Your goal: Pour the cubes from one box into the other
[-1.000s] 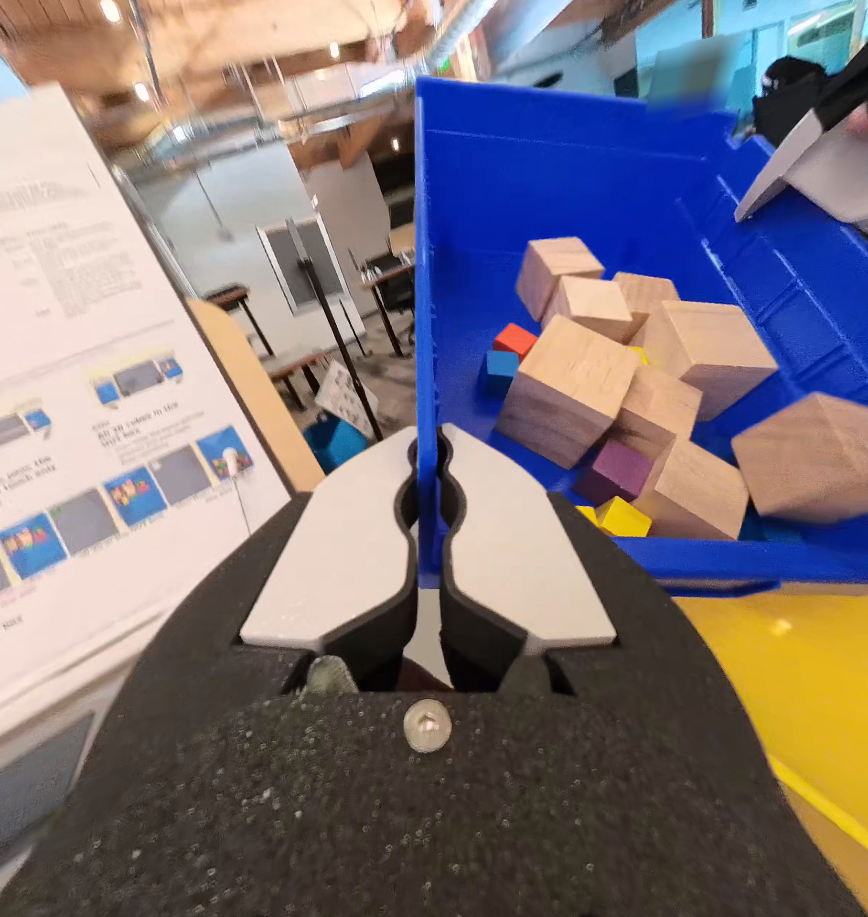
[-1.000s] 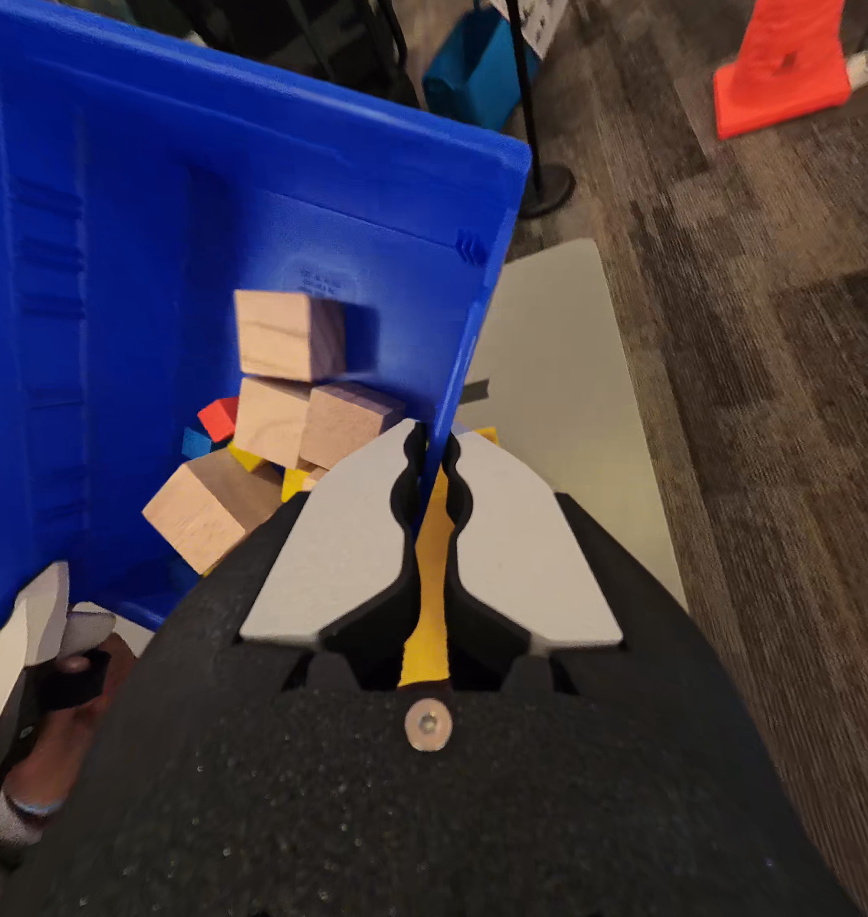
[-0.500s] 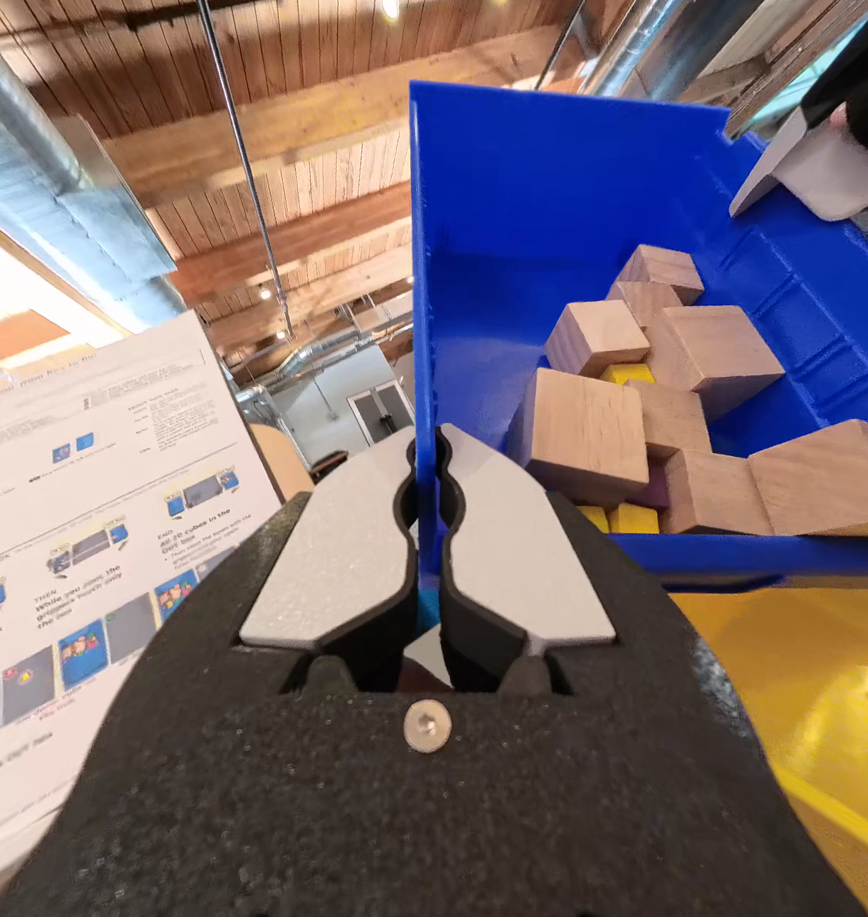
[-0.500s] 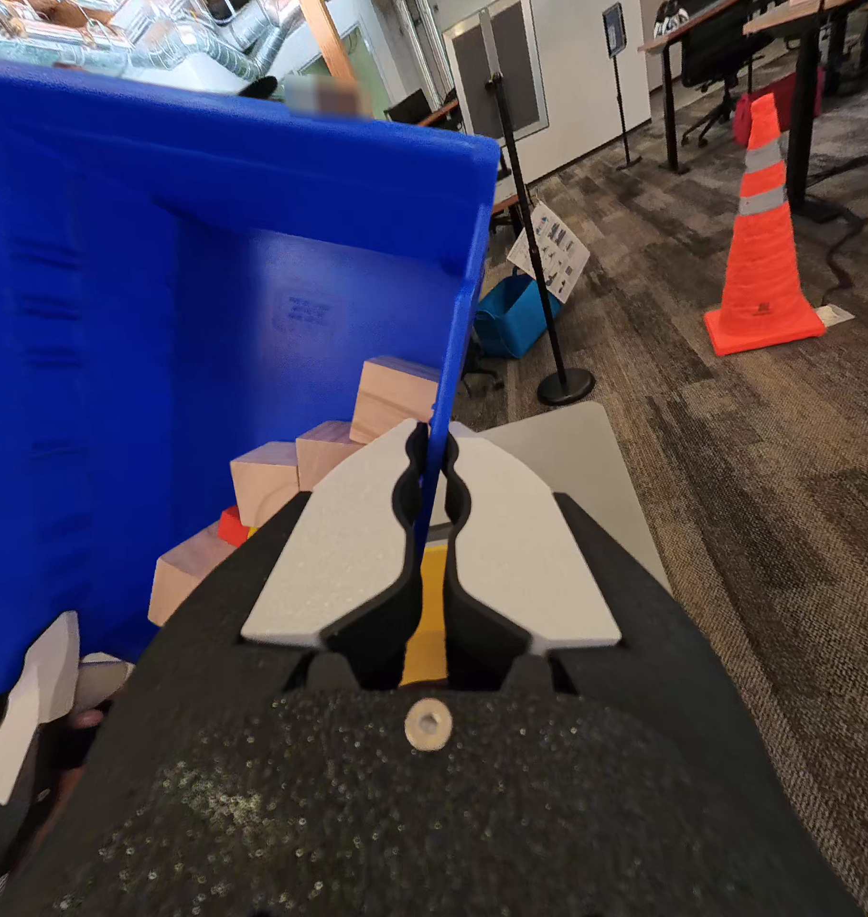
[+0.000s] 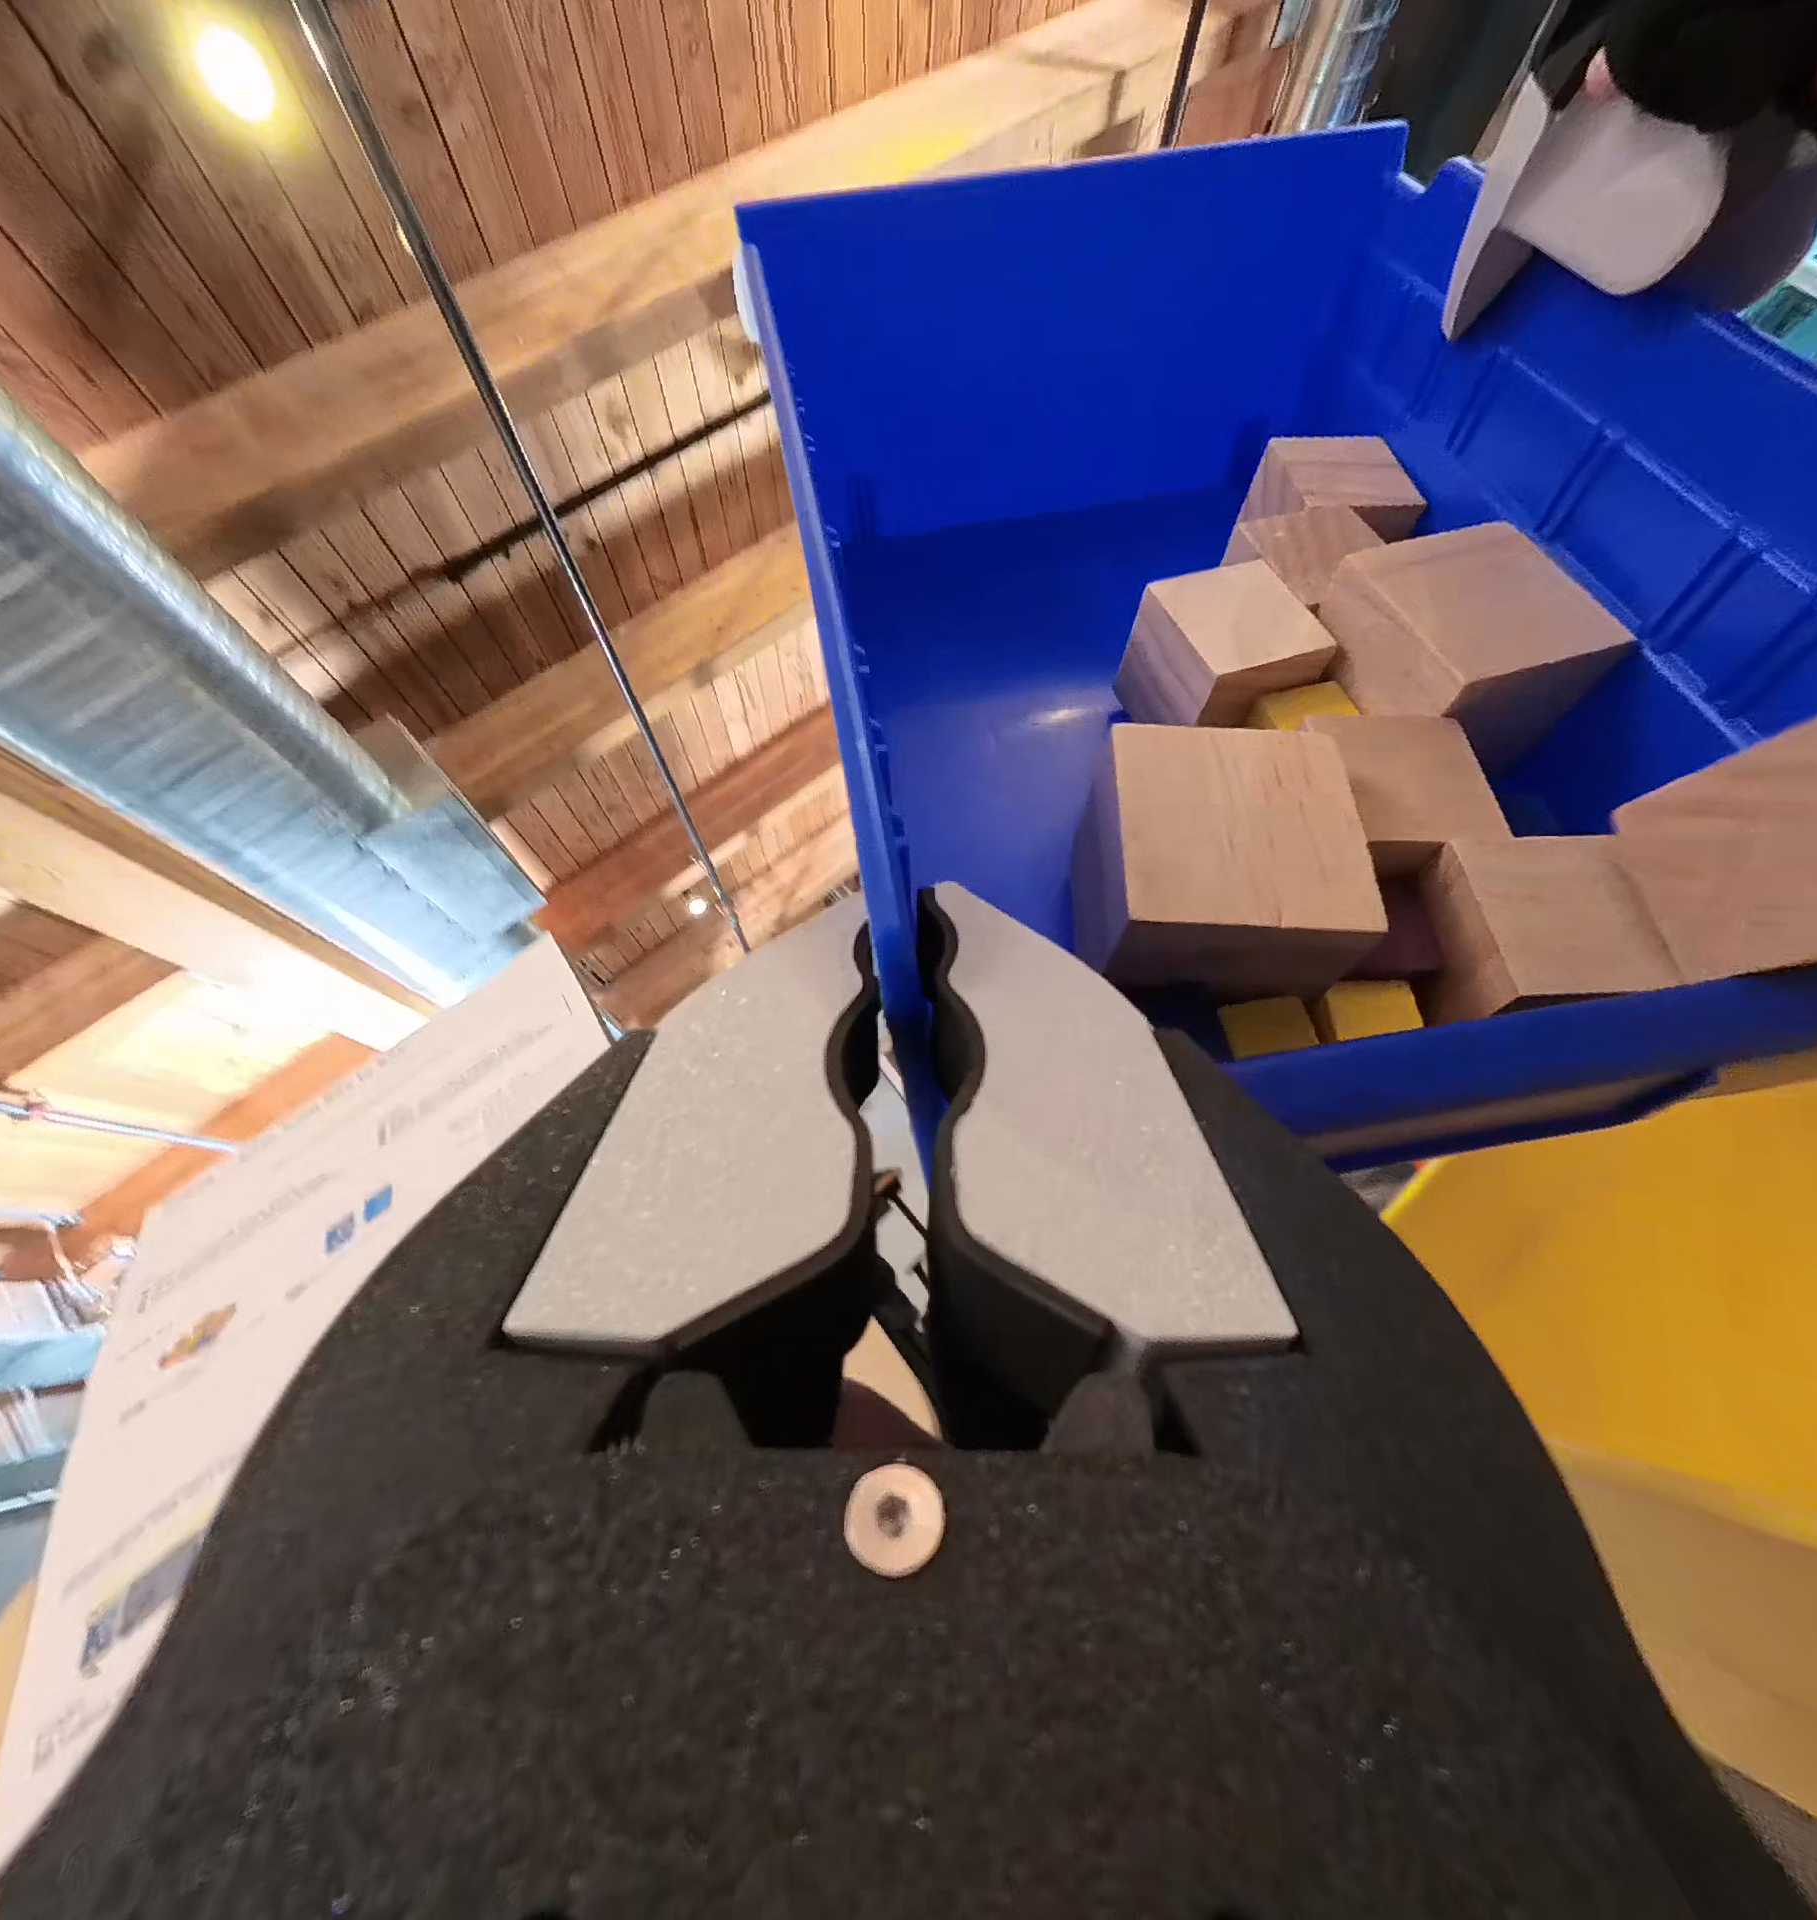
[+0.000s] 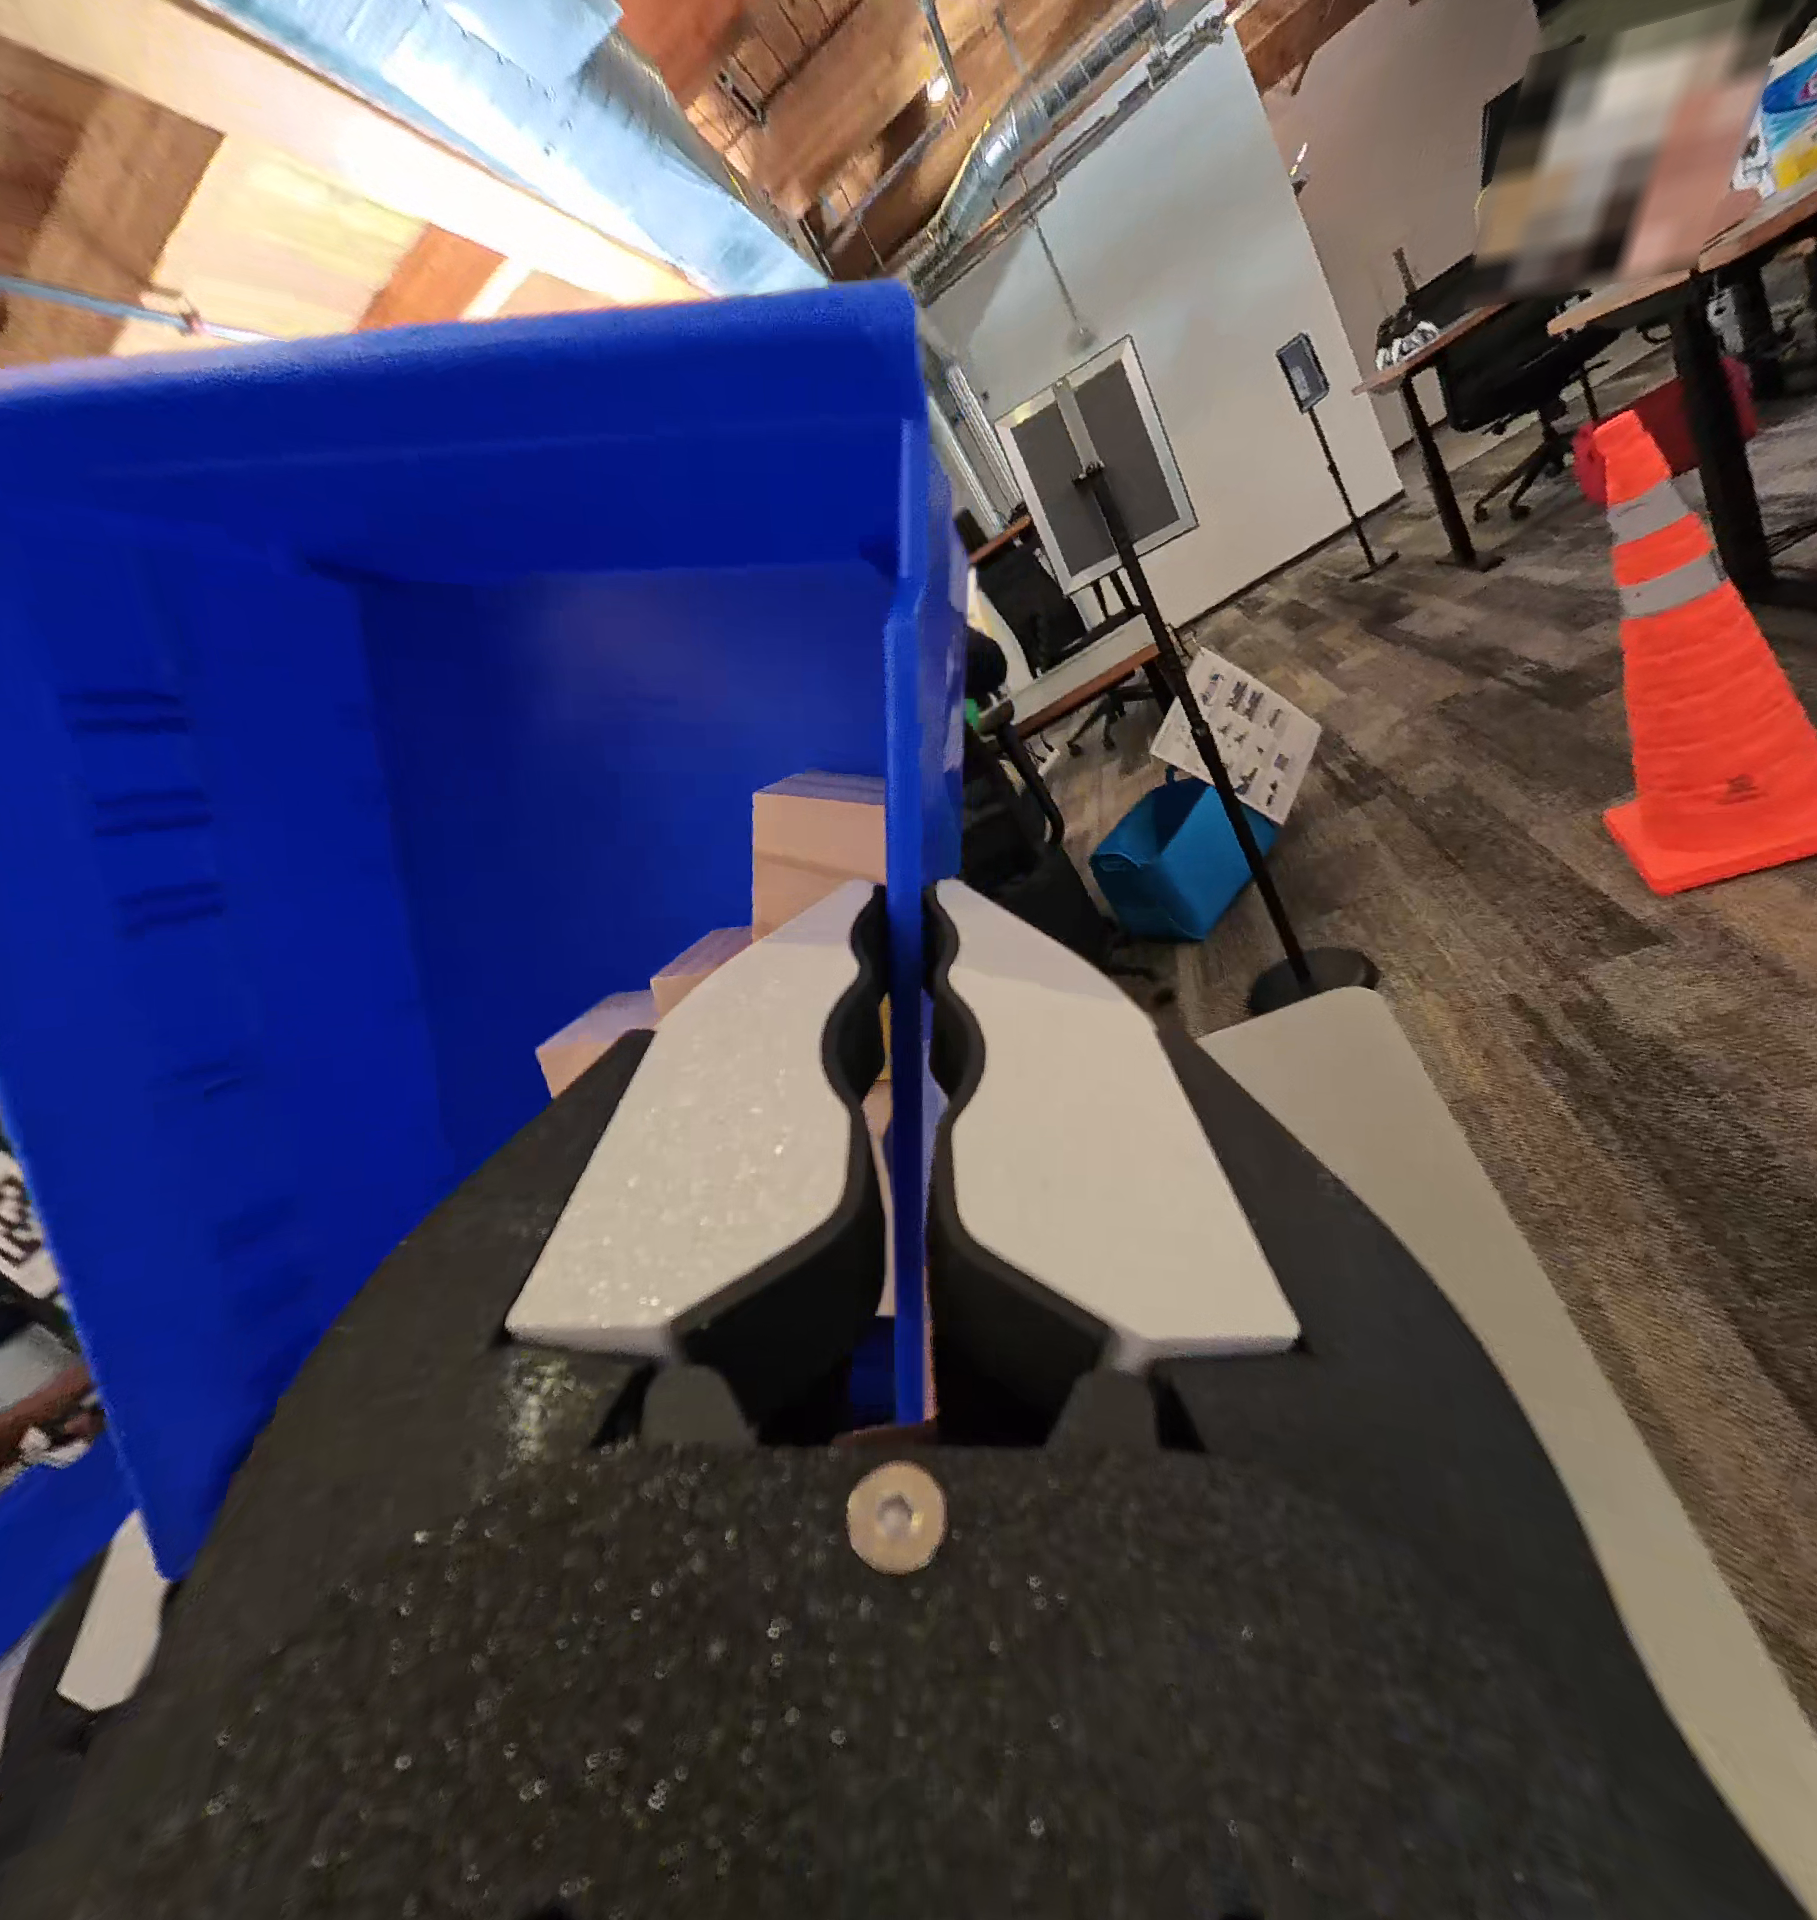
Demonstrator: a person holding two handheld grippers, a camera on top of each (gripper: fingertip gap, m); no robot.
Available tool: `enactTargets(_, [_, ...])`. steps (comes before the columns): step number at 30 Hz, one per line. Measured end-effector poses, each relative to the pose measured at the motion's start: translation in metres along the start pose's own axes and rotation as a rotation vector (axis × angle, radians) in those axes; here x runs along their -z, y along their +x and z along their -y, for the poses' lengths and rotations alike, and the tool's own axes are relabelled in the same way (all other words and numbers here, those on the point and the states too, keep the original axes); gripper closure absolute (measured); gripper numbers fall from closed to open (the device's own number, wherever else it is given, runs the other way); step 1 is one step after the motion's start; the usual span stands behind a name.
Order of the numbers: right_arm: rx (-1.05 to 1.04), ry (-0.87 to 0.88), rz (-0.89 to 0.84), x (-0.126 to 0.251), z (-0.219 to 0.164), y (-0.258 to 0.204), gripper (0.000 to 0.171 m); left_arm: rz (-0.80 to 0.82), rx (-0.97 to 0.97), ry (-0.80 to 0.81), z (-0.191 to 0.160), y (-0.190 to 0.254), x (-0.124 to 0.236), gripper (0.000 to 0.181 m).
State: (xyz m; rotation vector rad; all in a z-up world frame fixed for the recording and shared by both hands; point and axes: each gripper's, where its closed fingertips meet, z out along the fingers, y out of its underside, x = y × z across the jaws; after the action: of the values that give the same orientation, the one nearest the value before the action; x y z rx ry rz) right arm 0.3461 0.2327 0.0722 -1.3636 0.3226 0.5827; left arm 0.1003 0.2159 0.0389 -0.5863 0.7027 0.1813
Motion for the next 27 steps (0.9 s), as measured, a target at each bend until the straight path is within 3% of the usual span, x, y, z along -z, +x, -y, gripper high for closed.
enactTargets(11, [-0.109,0.06,0.084,-0.002,-0.004,0.006,0.167,0.017,-0.094,0.069,-0.001,0.0,-0.004,0.177])
enactTargets(27, [-0.099,0.118,0.199,0.004,0.011,-0.006,0.165,0.059,-0.178,0.134,0.009,-0.001,-0.001,0.176])
